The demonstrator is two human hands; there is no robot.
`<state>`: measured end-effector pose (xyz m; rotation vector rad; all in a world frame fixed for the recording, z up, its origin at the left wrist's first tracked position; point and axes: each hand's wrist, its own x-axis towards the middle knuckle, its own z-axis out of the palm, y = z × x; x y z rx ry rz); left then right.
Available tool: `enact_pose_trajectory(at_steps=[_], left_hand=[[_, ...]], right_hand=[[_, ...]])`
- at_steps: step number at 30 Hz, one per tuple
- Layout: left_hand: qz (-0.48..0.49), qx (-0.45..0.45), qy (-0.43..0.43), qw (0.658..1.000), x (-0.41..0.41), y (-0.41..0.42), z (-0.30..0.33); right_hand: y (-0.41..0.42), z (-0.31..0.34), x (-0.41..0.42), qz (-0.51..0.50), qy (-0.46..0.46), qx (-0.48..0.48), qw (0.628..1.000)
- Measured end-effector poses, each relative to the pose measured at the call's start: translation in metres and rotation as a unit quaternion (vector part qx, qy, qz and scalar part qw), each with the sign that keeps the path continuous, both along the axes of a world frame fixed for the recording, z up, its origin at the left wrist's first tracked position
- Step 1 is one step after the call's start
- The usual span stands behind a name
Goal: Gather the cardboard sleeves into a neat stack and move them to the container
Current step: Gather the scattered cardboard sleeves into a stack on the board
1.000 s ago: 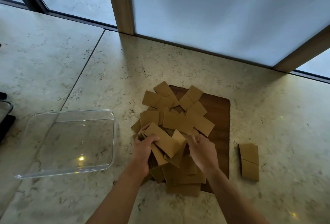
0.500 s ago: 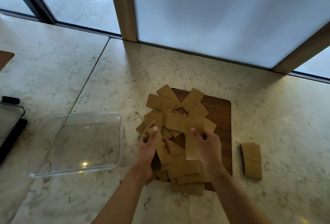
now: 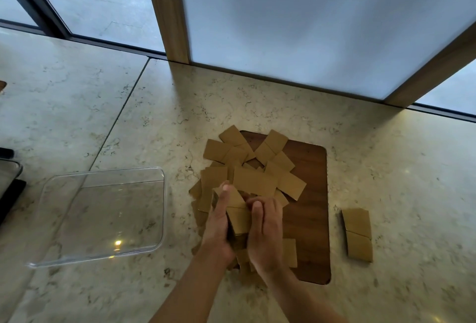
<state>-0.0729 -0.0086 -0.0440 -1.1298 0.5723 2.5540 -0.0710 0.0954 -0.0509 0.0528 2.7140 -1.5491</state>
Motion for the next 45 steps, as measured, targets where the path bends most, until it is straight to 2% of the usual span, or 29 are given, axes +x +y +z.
enact_pose_trajectory(at_steps=[3,4,5,6,8,9,10,11,12,14,16,17,18,19,20,21,22,23,25,27,28,30,32,34,36,37,39,43,45], left_hand=[[0.056,0.008,-0.002,0.998,-0.009,-0.004,-0.001],[0.085,0.013,-0.002,0.996,-0.012,-0.009,-0.001],[0.106,0.014,0.0,0.994,-0.014,-0.015,-0.002],[0.114,0.008,0.006,0.993,-0.015,-0.02,-0.005],[0.099,-0.021,0.014,0.995,-0.013,-0.025,-0.007],[0.087,-0.04,0.017,0.995,-0.012,-0.027,-0.007],[0.078,-0.065,0.013,0.995,-0.012,-0.029,-0.008],[0.071,-0.094,0.01,0.993,-0.012,-0.029,-0.01],[0.061,-0.132,0.007,0.989,-0.013,-0.03,-0.01],[0.013,-0.23,0.007,0.973,-0.019,-0.027,-0.013],[-0.048,-0.32,0.017,0.946,-0.025,-0.018,-0.013],[-0.07,-0.334,0.024,0.94,-0.028,-0.014,-0.014],[-0.077,-0.325,0.029,0.942,-0.032,-0.007,-0.015],[-0.078,-0.312,0.035,0.946,-0.035,-0.003,-0.016],[-0.073,-0.304,0.033,0.949,-0.037,0.001,-0.016],[-0.071,-0.3,0.028,0.951,-0.039,0.003,-0.016],[-0.068,-0.283,0.027,0.956,-0.039,0.003,-0.016],[-0.06,-0.251,0.038,0.965,-0.039,0.002,-0.017],[-0.045,-0.181,0.067,0.98,-0.036,-0.002,-0.02],[-0.043,-0.173,0.078,0.981,-0.033,-0.006,-0.018],[-0.039,-0.187,0.076,0.979,-0.033,-0.006,-0.018],[-0.026,-0.209,0.066,0.975,-0.033,-0.008,-0.018],[-0.018,-0.223,0.06,0.973,-0.036,-0.008,-0.018],[-0.025,-0.239,0.058,0.969,-0.041,-0.007,-0.018],[-0.044,-0.265,0.054,0.962,-0.047,-0.004,-0.015],[-0.047,-0.278,0.049,0.958,-0.049,-0.004,-0.015],[-0.04,-0.305,0.028,0.951,-0.053,-0.009,-0.018],[0.013,-0.322,-0.008,0.947,-0.055,-0.042,-0.022],[0.028,-0.317,0.013,0.948,-0.055,-0.054,-0.021]], right_hand=[[0.008,-0.009,-0.024,-0.041,-0.007,-0.058,0.997],[0.014,-0.012,-0.035,-0.054,-0.017,-0.051,0.997],[0.02,-0.014,-0.049,-0.05,-0.027,0.005,0.998],[0.025,-0.016,-0.062,-0.014,-0.039,0.114,0.993],[0.031,-0.021,-0.084,0.104,-0.067,0.331,0.936],[0.031,-0.02,-0.09,0.141,-0.081,0.378,0.912],[0.032,-0.019,-0.094,0.154,-0.086,0.383,0.907],[0.035,-0.017,-0.098,0.147,-0.089,0.358,0.918],[0.04,-0.016,-0.1,0.123,-0.095,0.294,0.943],[0.05,-0.008,-0.099,0.031,-0.143,0.109,0.983],[0.051,0.001,-0.093,-0.028,-0.21,-0.051,0.976],[0.049,0.002,-0.087,-0.022,-0.245,-0.102,0.964],[0.047,0.002,-0.081,0.002,-0.275,-0.113,0.955],[0.046,-0.001,-0.074,0.028,-0.28,-0.093,0.955],[0.047,-0.005,-0.072,0.042,-0.247,-0.045,0.967],[0.053,-0.008,-0.076,0.034,-0.188,0.043,0.981],[0.063,-0.014,-0.084,0.025,-0.113,0.172,0.978],[0.072,-0.015,-0.095,0.027,-0.06,0.283,0.957],[0.086,-0.016,-0.116,0.044,-0.111,0.349,0.929],[0.095,-0.02,-0.127,0.093,-0.142,0.361,0.917],[0.1,-0.022,-0.13,0.101,-0.14,0.341,0.924],[0.113,-0.019,-0.133,0.07,-0.156,0.217,0.961],[0.118,-0.008,-0.132,0.014,-0.186,0.082,0.979],[0.103,0.001,-0.121,-0.012,-0.22,-0.064,0.973],[0.071,0.007,-0.106,0.003,-0.286,-0.146,0.947],[0.055,0.006,-0.099,0.036,-0.306,-0.136,0.941],[0.03,0.001,-0.097,0.096,-0.291,-0.053,0.95],[-0.008,-0.01,-0.147,0.047,-0.137,0.07,0.987],[-0.032,-0.018,-0.175,0.123,-0.075,0.168,0.975]])
